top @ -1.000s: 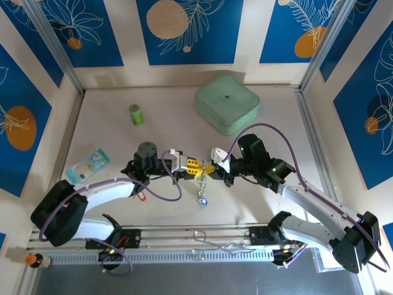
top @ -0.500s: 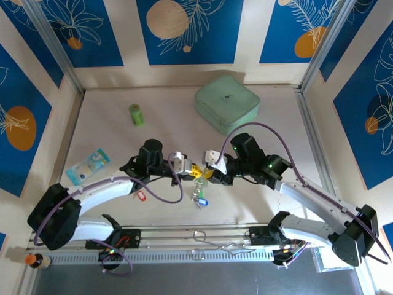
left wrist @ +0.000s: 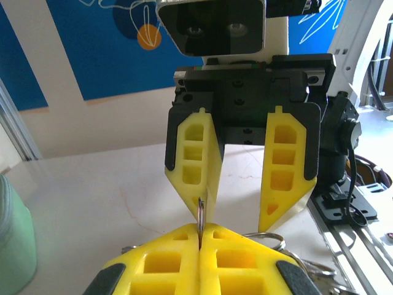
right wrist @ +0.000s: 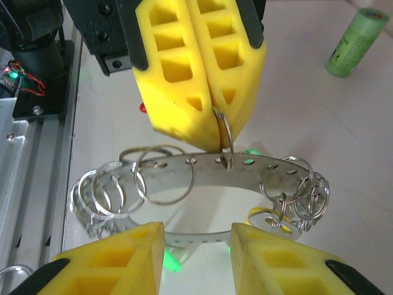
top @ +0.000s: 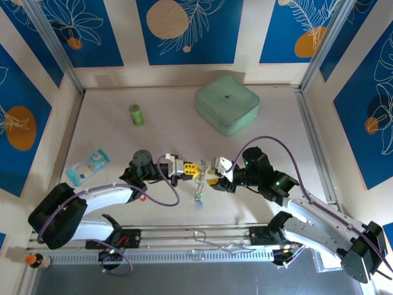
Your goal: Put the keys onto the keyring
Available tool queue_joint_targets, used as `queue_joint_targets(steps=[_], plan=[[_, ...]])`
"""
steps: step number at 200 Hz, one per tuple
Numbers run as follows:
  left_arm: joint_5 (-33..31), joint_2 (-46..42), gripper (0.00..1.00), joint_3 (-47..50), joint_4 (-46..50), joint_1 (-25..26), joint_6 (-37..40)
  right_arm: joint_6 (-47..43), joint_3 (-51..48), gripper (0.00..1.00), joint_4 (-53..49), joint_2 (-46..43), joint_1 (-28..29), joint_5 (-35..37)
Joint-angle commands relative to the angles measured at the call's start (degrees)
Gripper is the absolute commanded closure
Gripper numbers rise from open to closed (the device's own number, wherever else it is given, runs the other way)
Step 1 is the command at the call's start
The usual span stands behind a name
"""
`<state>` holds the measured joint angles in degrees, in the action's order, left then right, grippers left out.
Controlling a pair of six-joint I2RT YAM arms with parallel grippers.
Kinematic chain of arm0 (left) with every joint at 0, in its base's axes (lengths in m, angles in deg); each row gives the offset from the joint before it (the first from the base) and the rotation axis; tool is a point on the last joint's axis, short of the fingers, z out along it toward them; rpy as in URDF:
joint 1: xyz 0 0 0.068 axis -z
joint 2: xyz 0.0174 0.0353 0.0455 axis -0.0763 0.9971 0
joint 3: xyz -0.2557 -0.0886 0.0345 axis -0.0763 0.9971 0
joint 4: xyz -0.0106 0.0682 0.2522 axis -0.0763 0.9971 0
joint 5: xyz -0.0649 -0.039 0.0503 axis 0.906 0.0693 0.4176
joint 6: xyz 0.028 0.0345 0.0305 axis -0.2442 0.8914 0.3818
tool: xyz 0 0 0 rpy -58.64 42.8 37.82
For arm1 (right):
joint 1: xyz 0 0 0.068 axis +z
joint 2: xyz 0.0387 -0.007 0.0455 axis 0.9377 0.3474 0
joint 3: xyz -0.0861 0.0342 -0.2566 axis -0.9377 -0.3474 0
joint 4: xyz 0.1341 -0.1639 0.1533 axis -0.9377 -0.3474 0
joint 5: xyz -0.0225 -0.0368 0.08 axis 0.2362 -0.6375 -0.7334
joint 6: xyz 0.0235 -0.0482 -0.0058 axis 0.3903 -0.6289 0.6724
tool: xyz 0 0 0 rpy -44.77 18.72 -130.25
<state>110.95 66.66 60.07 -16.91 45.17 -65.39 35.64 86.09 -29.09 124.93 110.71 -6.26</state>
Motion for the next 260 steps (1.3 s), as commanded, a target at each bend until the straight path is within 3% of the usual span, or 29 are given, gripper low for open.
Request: queue_joint_targets(steps=[1,86,136,176,260], plan=[[2.6,0.8,1.0,0.3,-7.0,0.2,-2.5,0.5,-0.3,0.67,4.3,-1.0,0.5,0.2],[3.9,1.2,1.0,-0.6,-5.6,0.2,-1.8,-0.2,1.0,0.71,3.5,-1.2,0.8,-1.0],[2.5,-0.3,1.0,-0.7,-2.6,0.2,0.8,-7.0,3.8,0.67,-8.1,-3.1,0.3,8.1],[3.3,-0.5,1.0,-1.4,-1.1,0.2,1.5,-4.5,4.4,0.69,-4.7,-4.1,-0.7,-3.2],[4.6,-0.1,1.0,-1.6,-1.7,0.2,0.4,-1.4,4.1,0.77,4.2,1.8,0.5,-4.7]])
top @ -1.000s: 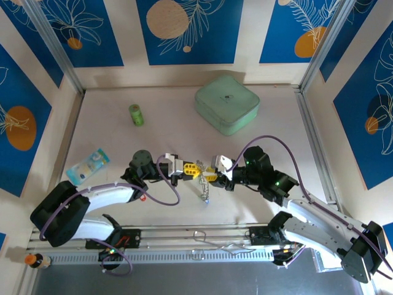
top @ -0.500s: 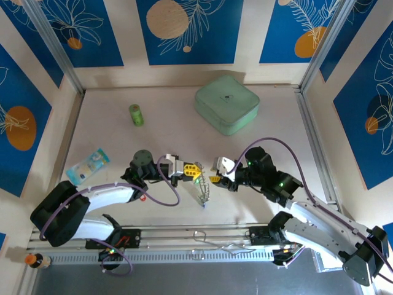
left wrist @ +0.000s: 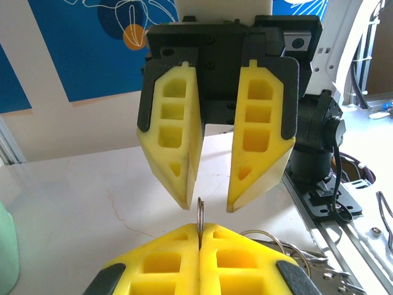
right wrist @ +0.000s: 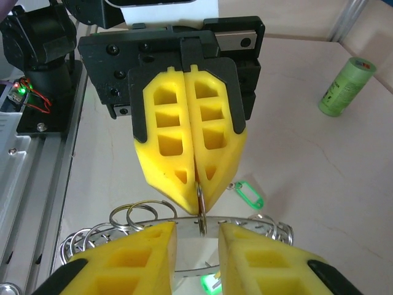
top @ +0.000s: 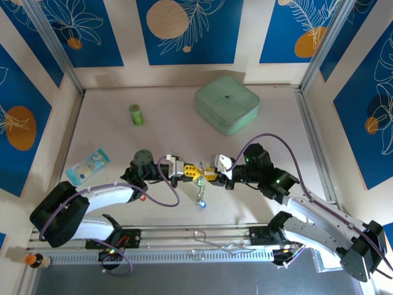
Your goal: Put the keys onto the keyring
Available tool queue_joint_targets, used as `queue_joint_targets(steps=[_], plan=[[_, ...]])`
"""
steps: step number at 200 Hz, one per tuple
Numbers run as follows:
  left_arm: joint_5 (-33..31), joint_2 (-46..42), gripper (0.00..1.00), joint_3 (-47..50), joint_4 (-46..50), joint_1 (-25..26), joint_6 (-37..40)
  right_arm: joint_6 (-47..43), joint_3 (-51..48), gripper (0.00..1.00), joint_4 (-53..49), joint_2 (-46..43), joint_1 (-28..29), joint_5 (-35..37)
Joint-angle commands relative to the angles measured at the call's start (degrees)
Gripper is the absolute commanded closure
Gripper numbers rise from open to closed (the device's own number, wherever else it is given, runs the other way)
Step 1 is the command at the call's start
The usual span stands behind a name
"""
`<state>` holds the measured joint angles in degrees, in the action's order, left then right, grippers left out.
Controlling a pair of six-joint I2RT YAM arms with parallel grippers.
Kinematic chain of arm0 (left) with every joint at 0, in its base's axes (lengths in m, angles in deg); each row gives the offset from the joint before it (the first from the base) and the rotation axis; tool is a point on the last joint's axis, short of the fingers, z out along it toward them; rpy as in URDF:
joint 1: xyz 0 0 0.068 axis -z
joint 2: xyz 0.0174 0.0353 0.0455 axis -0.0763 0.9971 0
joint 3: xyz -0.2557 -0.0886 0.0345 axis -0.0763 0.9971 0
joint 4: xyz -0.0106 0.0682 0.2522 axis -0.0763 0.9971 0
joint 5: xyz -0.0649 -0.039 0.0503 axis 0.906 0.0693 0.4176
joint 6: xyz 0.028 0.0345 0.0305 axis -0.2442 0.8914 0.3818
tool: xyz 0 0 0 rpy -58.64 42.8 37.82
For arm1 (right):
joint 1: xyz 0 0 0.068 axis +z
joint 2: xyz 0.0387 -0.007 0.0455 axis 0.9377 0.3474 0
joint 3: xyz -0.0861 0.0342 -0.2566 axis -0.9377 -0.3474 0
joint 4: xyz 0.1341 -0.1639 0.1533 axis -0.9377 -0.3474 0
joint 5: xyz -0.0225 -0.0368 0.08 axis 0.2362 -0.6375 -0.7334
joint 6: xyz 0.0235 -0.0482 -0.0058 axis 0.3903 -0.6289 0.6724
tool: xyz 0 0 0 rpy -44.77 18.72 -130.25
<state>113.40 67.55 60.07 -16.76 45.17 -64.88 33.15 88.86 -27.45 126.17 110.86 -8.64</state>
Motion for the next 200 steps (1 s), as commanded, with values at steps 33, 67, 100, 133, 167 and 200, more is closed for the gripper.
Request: queue_joint_targets(steps=[33,67,100,133,167,200], plan=[[2.6,-0.8,1.0,-1.7,-2.6,0.2,-0.5,0.7,1.7,0.84,2.3,1.4,0.5,-2.2],[2.8,-0.8,1.0,-1.6,-3.1,0.2,-0.8,0.6,2.4,0.81,1.2,2.4,0.5,-2.4],[2.6,-0.9,1.0,-1.4,-3.1,0.2,-0.7,0.6,2.5,0.8,0.9,3.5,0.5,-2.1],[2.0,-1.3,1.0,-1.2,-3.1,0.2,-0.7,-0.4,3.8,1.0,-0.6,4.0,0.5,-1.4],[-1.7,-4.6,0.8,-3.2,13.6,0.3,8.1,-3.7,6.9,1.0,-5.7,4.6,1.3,-1.1],[-4.1,-7.6,0.8,-7.7,31.9,0.8,18.7,-8.2,11.6,1.0,-12.6,7.5,3.5,-0.1]])
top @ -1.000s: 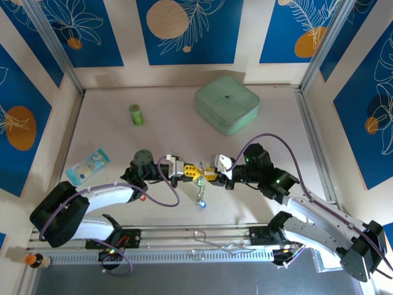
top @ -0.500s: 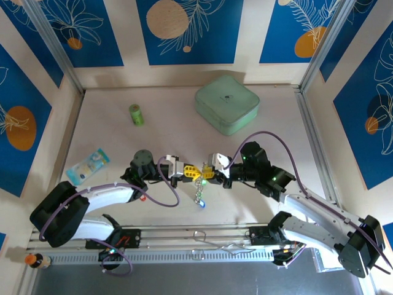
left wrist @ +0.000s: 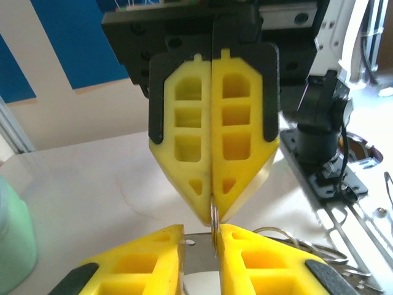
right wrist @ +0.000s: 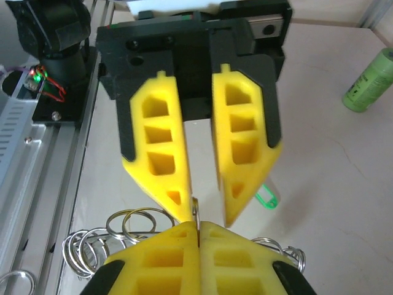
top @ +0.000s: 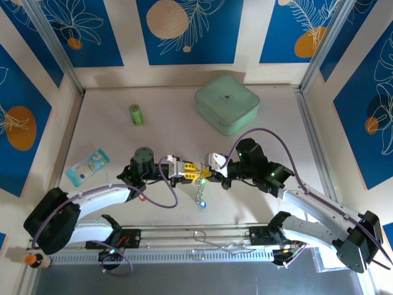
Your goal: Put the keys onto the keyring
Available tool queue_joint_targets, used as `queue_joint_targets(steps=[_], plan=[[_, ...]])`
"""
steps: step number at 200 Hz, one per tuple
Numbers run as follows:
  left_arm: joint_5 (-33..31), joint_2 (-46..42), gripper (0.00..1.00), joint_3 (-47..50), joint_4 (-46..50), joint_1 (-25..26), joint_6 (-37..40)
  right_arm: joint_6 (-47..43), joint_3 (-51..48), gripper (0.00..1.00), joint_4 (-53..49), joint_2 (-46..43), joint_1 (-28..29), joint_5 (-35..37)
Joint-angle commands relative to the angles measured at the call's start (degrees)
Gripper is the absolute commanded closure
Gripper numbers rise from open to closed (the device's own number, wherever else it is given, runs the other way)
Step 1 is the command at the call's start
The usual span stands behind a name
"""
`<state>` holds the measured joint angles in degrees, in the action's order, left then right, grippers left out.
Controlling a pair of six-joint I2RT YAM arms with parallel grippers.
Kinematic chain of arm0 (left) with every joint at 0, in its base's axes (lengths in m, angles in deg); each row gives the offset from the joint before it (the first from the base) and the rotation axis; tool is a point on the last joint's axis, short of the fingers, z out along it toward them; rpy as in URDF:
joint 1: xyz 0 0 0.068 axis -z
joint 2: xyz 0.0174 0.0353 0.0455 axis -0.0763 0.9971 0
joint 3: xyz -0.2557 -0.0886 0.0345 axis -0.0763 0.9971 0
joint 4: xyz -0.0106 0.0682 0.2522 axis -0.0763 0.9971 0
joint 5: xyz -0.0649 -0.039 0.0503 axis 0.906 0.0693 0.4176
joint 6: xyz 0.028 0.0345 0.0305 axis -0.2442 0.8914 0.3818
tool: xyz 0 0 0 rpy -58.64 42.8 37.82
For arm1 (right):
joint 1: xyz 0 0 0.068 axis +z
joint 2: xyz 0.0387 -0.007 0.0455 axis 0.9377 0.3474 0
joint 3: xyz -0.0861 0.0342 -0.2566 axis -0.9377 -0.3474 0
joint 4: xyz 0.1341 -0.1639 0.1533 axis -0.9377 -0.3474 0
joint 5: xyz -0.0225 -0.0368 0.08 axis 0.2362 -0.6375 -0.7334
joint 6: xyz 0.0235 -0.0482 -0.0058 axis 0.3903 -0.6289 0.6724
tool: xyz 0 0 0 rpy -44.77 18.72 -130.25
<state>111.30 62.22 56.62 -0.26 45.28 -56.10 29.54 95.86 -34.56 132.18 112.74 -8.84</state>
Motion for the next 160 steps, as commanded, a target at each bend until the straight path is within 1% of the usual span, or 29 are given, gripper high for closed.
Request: queue_joint_targets(steps=[1,22,39,53,65,74,80,84,91,99,118,145,160], plan=[[-2.1,-2.3,0.8,-4.4,15.8,0.7,10.2,-4.6,4.7,1.0,-5.7,1.6,1.7,0.2],[-2.2,-2.4,0.84,-6.8,21.2,0.7,13.1,-6.3,7.2,1.0,-7.8,3.5,3.1,0.9],[-2.1,-2.1,0.93,-8.2,24.4,0.8,14.9,-6.9,8.4,1.0,-8.1,4.4,4.1,0.9],[-1.9,-2.3,1.0,-8.0,23.8,0.8,14.8,-7.6,9.0,1.0,-8.7,5.2,4.9,1.9],[-1.9,-2.9,1.0,-7.1,21.9,0.9,14.2,-7.3,9.1,1.0,-8.8,5.5,5.2,3.0],[-2.2,-3.5,1.0,-6.2,20.1,0.9,13.6,-6.7,8.5,0.89,-8.2,5.0,4.9,3.5],[-2.5,-4.0,1.0,-5.5,18.9,0.9,13.3,-6.2,7.5,0.79,-7.3,4.3,4.5,3.4],[-2.8,-4.4,1.0,-5.1,18.2,1.0,13.1,-5.7,6.7,0.74,-6.5,3.7,4.1,3.2],[-3.3,-5.1,1.0,-4.2,16.4,1.1,13.1,-4.6,4.7,0.68,-4.4,2.2,3.1,2.5],[-4.1,-5.9,1.0,-2.8,14.1,1.3,13.3,-3.6,2.8,0.66,-2.4,0.8,2.0,1.7],[-6.2,-7.3,1.0,-0.1,9.9,1.8,15.5,-1.7,-1.4,0.65,1.3,-1.8,0.5,0.9],[-10.1,-8.2,1.0,1.6,8.3,3.5,22.1,-1.1,-3.6,0.66,3.3,-2.0,1.0,1.6],[-12.5,-8.6,1.0,2.8,5.8,4.5,24.8,-1.4,-4.7,0.67,4.2,-2.2,1.1,3.0]])
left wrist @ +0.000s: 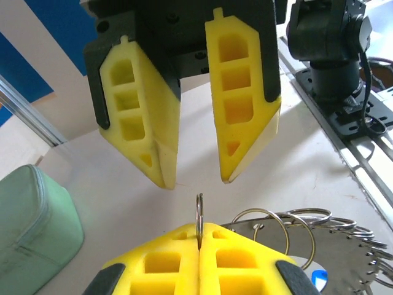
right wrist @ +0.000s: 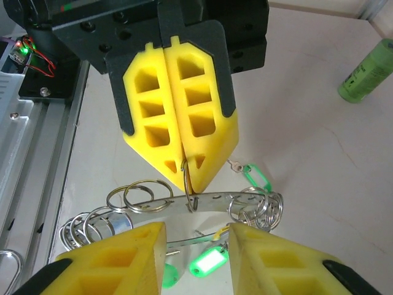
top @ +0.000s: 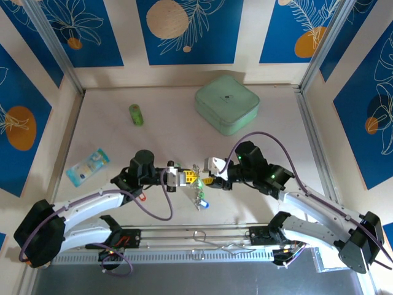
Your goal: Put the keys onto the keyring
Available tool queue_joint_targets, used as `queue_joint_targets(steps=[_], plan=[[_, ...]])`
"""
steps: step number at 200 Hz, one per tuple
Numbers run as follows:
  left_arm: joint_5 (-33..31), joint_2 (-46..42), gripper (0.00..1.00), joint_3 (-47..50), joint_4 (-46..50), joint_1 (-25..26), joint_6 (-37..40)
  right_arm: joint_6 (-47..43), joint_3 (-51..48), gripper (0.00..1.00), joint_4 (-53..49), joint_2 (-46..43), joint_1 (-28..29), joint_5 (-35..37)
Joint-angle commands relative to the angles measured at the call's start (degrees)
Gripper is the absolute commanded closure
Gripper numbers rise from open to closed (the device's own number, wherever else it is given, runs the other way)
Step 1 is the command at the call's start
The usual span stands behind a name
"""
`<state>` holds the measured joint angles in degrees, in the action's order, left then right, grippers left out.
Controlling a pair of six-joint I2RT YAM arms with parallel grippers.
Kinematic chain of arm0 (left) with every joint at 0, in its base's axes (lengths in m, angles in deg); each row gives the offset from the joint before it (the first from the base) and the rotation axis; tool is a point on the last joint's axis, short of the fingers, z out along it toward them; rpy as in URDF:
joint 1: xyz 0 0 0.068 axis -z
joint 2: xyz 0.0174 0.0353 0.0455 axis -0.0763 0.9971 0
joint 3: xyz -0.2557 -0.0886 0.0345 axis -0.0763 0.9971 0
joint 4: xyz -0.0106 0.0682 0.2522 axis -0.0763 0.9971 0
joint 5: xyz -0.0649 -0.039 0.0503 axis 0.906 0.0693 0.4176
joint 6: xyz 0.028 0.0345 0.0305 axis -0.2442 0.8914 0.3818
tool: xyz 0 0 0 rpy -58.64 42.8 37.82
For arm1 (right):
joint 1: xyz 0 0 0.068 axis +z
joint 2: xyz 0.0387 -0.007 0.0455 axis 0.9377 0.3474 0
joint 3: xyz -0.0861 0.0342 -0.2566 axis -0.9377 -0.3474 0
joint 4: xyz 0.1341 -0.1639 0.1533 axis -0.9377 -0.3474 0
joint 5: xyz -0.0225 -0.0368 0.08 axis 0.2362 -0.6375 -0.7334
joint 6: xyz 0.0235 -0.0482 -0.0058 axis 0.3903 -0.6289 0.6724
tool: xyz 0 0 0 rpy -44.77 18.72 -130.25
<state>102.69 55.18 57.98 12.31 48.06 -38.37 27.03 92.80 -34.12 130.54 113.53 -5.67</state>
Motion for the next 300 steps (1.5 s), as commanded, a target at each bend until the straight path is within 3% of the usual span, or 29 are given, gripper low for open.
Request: queue_joint_targets(steps=[1,38,80,139,207,300], plan=[[-4.0,-1.6,1.0,1.5,-7.0,1.8,7.2,1.1,-1.8,0.67,3.8,-0.6,0.3,-0.1],[-8.3,-2.7,1.0,2.5,-7.8,3.4,11.3,-0.8,-3.5,0.69,3.6,-1.6,0.7,1.4],[-9.0,-2.4,1.0,2.2,-7.2,4.4,12.7,-2.0,-3.5,0.71,5.2,-1.1,2.4,3.4],[-8.0,-2.2,1.0,1.9,-5.9,4.5,11.6,-2.6,-2.5,0.75,5.9,-0.7,2.7,3.9],[-8.9,-2.6,1.0,1.9,-6.1,4.5,11.1,-5.8,-2.4,0.71,1.4,-1.7,3.0,9.3],[-7.1,-1.5,1.0,1.6,-6.8,4.5,6.0,-4.8,-2.4,0.76,6.1,-1.2,5.1,5.7]])
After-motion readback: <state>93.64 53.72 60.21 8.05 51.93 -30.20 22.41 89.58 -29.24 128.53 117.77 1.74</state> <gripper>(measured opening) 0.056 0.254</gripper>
